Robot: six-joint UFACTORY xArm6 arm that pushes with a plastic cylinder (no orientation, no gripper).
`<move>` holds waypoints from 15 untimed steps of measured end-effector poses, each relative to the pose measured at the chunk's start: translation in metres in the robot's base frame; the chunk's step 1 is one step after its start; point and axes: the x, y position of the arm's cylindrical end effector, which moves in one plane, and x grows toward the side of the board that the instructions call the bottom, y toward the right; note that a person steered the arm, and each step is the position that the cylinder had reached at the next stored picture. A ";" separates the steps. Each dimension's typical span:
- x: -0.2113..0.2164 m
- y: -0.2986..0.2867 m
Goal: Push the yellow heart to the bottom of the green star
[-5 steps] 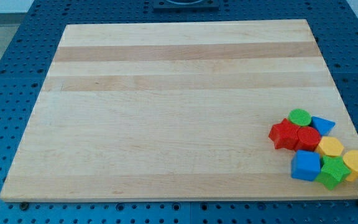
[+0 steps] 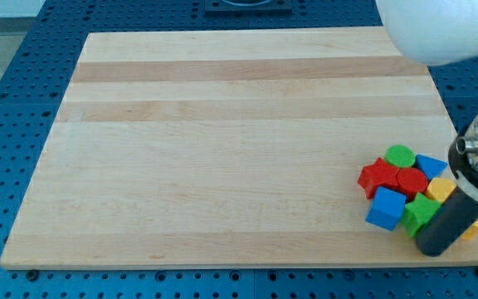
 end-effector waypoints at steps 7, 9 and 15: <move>0.013 0.017; 0.013 0.034; -0.024 0.011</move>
